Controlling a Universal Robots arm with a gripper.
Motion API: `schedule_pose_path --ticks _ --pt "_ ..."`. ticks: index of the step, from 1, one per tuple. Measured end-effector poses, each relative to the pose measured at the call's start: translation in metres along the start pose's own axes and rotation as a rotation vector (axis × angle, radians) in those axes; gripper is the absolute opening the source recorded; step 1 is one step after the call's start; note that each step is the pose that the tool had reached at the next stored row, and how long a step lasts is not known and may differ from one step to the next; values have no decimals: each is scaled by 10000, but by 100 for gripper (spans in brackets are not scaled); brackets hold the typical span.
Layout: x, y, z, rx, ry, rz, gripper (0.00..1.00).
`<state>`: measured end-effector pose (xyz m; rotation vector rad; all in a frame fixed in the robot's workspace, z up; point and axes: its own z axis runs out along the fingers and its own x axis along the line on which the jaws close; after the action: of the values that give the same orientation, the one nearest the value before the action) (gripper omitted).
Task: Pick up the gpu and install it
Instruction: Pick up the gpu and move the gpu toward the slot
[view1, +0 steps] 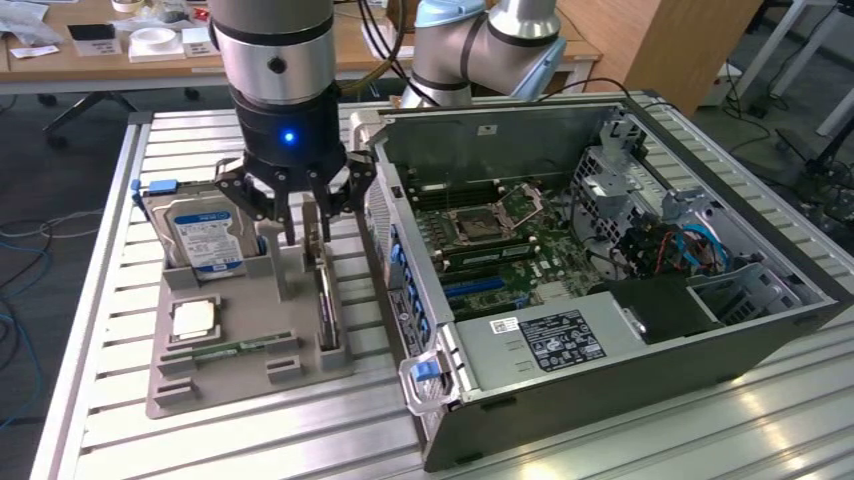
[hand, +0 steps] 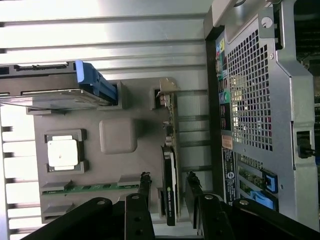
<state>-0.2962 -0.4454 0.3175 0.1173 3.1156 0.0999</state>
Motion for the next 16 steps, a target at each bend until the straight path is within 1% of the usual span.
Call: schedule_pose_path --ticks 8,16 --pt "3 -9 137 1 1 0 42" --pt "-26 -33 144 18 19 2 42"
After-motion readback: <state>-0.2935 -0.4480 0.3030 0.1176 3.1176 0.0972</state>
